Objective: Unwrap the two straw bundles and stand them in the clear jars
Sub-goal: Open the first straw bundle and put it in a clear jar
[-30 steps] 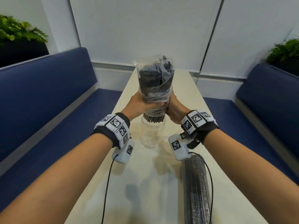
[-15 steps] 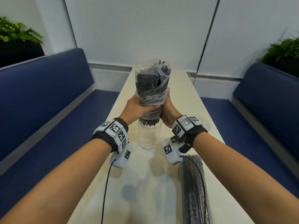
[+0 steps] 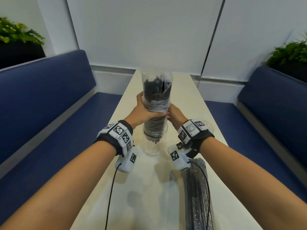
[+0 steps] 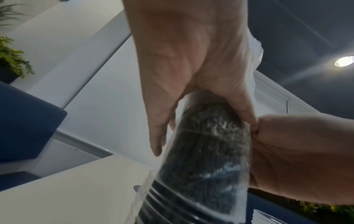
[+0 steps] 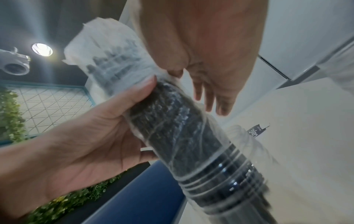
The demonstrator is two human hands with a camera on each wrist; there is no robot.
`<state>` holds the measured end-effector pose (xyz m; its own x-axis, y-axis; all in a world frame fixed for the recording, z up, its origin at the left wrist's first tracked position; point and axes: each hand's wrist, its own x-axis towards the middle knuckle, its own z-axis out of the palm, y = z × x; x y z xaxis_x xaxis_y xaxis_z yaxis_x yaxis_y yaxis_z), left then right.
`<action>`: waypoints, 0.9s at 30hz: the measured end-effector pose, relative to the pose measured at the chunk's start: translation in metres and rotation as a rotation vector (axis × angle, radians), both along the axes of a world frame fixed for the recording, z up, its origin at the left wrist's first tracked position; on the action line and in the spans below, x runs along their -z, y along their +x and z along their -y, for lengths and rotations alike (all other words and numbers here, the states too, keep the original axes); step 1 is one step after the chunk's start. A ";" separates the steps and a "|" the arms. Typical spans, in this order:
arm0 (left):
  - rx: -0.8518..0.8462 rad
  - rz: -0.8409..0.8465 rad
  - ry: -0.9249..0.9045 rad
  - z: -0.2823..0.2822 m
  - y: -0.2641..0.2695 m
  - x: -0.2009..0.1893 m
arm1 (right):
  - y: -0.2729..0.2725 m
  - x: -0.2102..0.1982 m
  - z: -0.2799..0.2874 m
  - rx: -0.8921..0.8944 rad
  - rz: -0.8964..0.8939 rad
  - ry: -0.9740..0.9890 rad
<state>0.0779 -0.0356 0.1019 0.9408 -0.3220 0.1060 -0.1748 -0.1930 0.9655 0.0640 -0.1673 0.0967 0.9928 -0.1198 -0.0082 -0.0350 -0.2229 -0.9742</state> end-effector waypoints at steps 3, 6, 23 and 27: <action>-0.001 -0.028 -0.039 -0.006 0.002 -0.002 | 0.000 -0.003 0.004 0.127 0.069 0.025; -0.031 -0.028 -0.050 -0.008 0.006 -0.007 | -0.004 -0.007 0.004 0.118 0.081 0.154; -0.255 0.317 -0.657 0.005 -0.021 -0.117 | -0.022 -0.033 -0.003 -0.078 0.248 -0.145; -0.212 0.438 -0.838 -0.005 -0.038 -0.139 | -0.009 -0.044 -0.007 0.002 0.233 -0.381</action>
